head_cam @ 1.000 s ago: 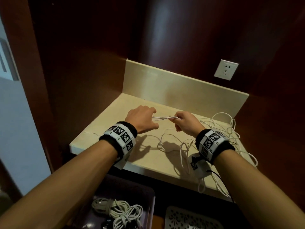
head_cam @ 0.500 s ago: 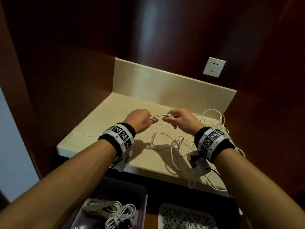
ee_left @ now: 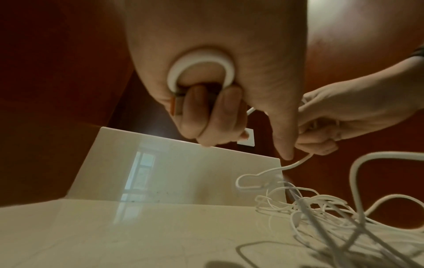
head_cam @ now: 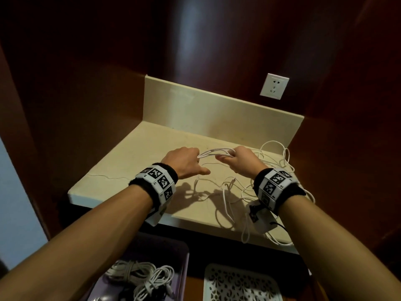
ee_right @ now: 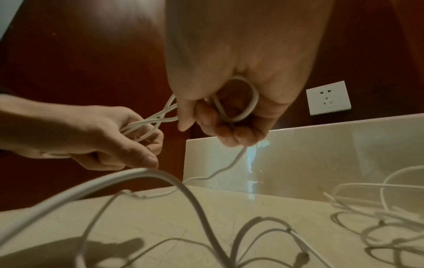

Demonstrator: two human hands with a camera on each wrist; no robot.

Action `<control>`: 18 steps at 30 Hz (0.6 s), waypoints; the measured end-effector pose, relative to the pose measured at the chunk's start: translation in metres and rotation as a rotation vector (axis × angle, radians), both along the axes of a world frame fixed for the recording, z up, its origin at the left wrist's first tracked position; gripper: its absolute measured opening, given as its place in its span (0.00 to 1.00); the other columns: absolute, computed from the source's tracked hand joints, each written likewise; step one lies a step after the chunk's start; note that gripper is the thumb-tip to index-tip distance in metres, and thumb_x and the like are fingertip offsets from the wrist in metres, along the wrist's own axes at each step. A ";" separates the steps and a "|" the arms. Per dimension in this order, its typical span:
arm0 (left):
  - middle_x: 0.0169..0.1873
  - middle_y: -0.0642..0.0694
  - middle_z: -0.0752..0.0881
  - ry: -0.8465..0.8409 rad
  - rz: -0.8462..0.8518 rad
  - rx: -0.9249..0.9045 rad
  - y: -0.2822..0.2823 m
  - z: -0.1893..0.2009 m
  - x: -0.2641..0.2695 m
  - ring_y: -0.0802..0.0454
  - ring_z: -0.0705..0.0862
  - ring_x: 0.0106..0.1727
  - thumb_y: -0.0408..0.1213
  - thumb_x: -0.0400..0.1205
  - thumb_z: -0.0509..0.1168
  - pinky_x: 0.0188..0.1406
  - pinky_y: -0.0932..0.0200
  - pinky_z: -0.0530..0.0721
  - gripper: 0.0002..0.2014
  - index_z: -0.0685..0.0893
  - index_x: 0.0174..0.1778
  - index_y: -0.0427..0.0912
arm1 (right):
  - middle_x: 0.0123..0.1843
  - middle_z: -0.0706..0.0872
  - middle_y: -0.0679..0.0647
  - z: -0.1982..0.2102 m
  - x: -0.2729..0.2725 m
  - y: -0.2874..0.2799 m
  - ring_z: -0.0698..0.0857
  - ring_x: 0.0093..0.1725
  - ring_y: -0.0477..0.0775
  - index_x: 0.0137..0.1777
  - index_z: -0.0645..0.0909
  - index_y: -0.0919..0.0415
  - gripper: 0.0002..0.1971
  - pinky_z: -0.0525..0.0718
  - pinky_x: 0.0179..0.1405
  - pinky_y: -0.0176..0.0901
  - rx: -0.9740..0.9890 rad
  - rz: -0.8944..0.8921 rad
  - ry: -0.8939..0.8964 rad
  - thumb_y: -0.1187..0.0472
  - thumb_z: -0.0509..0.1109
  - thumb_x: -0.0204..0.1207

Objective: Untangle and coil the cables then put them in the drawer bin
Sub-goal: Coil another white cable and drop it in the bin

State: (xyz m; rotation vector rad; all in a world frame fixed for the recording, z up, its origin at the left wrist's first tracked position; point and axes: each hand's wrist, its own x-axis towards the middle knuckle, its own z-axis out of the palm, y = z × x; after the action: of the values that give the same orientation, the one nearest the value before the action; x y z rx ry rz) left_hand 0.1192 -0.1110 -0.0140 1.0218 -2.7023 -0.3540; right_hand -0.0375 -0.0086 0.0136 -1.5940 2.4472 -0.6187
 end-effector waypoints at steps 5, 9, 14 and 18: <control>0.53 0.50 0.84 -0.011 -0.034 0.001 0.004 -0.006 -0.007 0.47 0.82 0.50 0.63 0.74 0.70 0.44 0.53 0.78 0.29 0.76 0.62 0.48 | 0.23 0.73 0.49 0.004 0.005 0.008 0.69 0.22 0.46 0.30 0.78 0.58 0.16 0.67 0.29 0.41 -0.157 0.025 -0.328 0.54 0.75 0.76; 0.54 0.49 0.87 -0.057 -0.045 0.016 0.004 -0.011 -0.013 0.46 0.84 0.53 0.51 0.77 0.70 0.47 0.55 0.79 0.19 0.82 0.61 0.49 | 0.24 0.71 0.50 0.010 0.008 0.012 0.68 0.20 0.42 0.36 0.80 0.63 0.10 0.67 0.24 0.33 -0.203 0.060 -0.440 0.61 0.76 0.75; 0.31 0.50 0.84 -0.048 -0.004 0.080 -0.001 -0.004 -0.016 0.50 0.81 0.35 0.54 0.84 0.62 0.36 0.56 0.75 0.20 0.86 0.34 0.44 | 0.33 0.81 0.51 0.012 -0.004 0.017 0.79 0.32 0.47 0.42 0.80 0.59 0.08 0.76 0.36 0.42 -0.157 0.053 -0.299 0.59 0.78 0.73; 0.29 0.47 0.81 -0.054 0.020 0.017 -0.004 0.002 -0.012 0.50 0.77 0.30 0.61 0.84 0.59 0.27 0.57 0.69 0.26 0.83 0.35 0.41 | 0.40 0.78 0.44 0.016 -0.007 0.022 0.78 0.38 0.44 0.67 0.78 0.51 0.23 0.75 0.39 0.40 0.005 0.047 -0.035 0.57 0.78 0.73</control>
State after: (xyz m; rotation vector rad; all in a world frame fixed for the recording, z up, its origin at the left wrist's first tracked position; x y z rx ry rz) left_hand 0.1070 -0.1148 -0.0122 1.0776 -2.7395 -0.3510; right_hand -0.0443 0.0138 0.0297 -1.6199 2.3778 -0.6276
